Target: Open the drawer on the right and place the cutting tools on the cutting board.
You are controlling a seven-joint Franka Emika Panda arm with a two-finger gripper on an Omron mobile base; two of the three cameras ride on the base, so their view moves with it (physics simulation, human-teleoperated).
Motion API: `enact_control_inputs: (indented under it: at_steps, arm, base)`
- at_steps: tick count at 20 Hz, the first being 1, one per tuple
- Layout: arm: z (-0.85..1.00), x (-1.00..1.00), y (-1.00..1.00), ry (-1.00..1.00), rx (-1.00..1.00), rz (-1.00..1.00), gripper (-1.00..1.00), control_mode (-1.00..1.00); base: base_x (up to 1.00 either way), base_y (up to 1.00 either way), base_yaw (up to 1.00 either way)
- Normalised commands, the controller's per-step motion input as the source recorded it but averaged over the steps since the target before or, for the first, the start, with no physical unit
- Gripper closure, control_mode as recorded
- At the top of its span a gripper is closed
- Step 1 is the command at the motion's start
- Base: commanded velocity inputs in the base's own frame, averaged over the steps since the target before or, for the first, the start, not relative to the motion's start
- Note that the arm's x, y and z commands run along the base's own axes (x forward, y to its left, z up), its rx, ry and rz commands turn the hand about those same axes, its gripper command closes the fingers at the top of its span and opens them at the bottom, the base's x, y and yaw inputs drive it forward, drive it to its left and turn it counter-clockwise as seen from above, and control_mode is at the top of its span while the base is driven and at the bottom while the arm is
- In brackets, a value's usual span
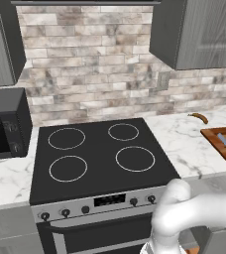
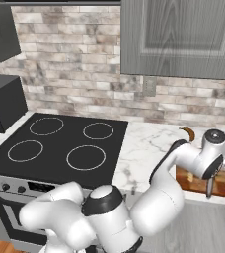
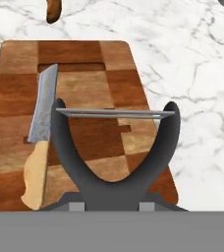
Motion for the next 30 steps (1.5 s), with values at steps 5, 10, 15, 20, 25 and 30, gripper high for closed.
enact_control_inputs:
  at_steps: [5, 10, 15, 20, 25, 30]
  arm:
    - [0.0, 0.55, -0.3, 0.03, 0.0, 0.01, 1.0, -1.0]
    - [-0.07, 0.75, -0.07, 0.04, 0.0, 0.0, 1.0, -1.0]
    - [-0.3, 0.64, 0.0, 0.02, 0.0, 0.0, 1.0, -1.0]
    - [-0.4, 0.43, 0.0, 0.02, 0.0, 0.0, 1.0, -1.0]
    - [-0.7, 0.1, -0.06, 0.0, 0.0, 0.02, 1.0, -1.0]
    - [-0.4, 0.05, 0.0, 0.0, 0.0, 0.02, 1.0, -1.0]
  base:
    - [0.0, 0.0, 0.0]
    - [0.0, 0.0, 0.0]
    - [0.0, 0.0, 0.0]
    - [0.0, 0.0, 0.0]
    - [0.0, 0.0, 0.0]
    - [0.0, 0.0, 0.0]
